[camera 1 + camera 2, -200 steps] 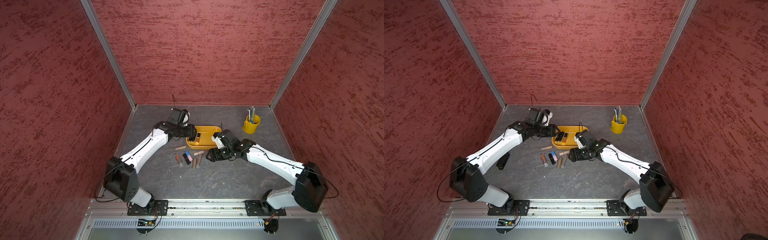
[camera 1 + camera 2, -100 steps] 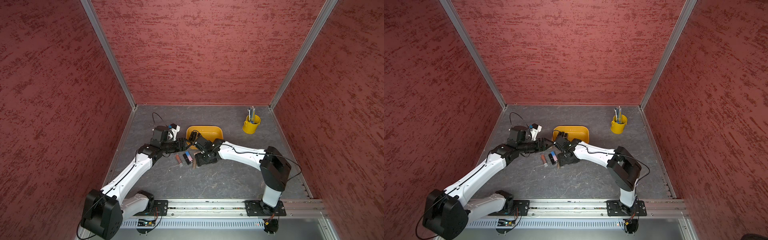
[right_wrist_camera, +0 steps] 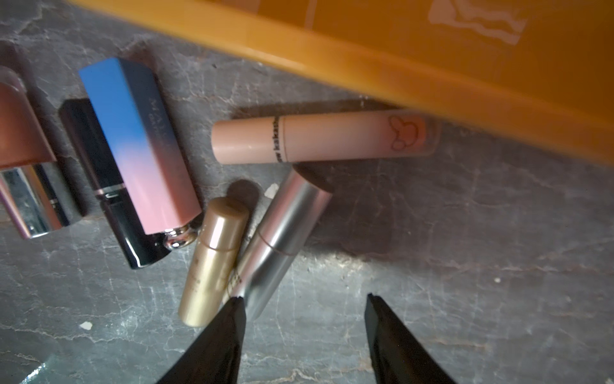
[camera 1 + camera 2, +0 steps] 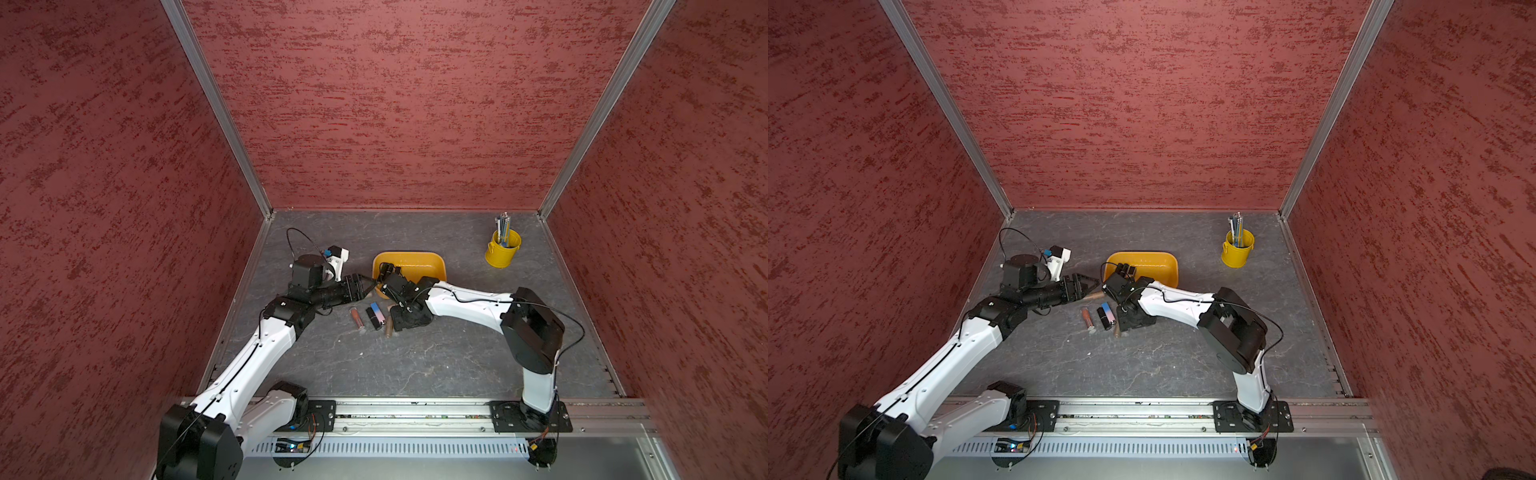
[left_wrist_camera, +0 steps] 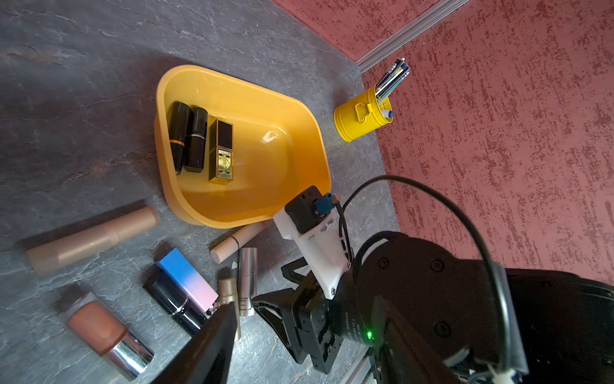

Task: Put the lipstick into the storage box
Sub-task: Pick up the lipstick at the center of the board.

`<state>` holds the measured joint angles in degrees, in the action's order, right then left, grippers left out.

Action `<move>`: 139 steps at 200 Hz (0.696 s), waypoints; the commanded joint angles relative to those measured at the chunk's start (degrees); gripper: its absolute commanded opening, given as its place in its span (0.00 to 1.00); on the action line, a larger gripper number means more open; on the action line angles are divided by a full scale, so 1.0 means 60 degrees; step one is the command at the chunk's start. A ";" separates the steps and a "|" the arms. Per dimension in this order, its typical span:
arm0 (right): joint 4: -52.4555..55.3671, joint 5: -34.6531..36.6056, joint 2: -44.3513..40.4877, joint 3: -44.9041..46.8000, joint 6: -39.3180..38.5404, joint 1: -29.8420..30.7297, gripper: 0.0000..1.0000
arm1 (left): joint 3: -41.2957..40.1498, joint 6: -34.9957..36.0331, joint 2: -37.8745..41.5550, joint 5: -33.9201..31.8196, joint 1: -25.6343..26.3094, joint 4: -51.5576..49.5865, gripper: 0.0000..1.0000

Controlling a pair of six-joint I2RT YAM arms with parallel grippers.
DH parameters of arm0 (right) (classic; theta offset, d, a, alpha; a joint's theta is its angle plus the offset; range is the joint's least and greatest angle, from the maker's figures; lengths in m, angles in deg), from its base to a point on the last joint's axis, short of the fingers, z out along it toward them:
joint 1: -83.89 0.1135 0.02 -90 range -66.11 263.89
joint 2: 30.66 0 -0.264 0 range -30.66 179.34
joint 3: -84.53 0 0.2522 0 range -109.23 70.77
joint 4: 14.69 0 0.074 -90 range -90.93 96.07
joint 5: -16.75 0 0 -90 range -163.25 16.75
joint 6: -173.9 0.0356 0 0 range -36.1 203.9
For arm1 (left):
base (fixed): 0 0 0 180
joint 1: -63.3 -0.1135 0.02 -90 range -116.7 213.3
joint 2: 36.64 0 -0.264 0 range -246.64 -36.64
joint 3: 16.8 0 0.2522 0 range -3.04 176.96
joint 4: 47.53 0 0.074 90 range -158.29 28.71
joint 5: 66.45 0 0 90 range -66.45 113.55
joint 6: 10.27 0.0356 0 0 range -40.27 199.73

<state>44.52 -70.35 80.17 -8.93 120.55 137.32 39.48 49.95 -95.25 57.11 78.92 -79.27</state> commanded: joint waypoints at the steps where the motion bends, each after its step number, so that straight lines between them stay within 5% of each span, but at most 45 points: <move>1: 0.0057 0.0224 0.0189 -0.0395 0.0024 0.0029 0.60 | -0.0153 0.0085 0.0146 0.0174 -0.0163 0.0084 0.69; 139: 0.0177 0.0188 0.0751 -0.0553 -0.0173 0.0029 0.49 | -0.0320 0.0027 0.0510 0.0486 -0.0611 -0.0029 0.69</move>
<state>44.82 -70.39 84.91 -12.08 119.91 137.32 38.10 49.93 -92.83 59.10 75.82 -79.88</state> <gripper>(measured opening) 0.510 0.690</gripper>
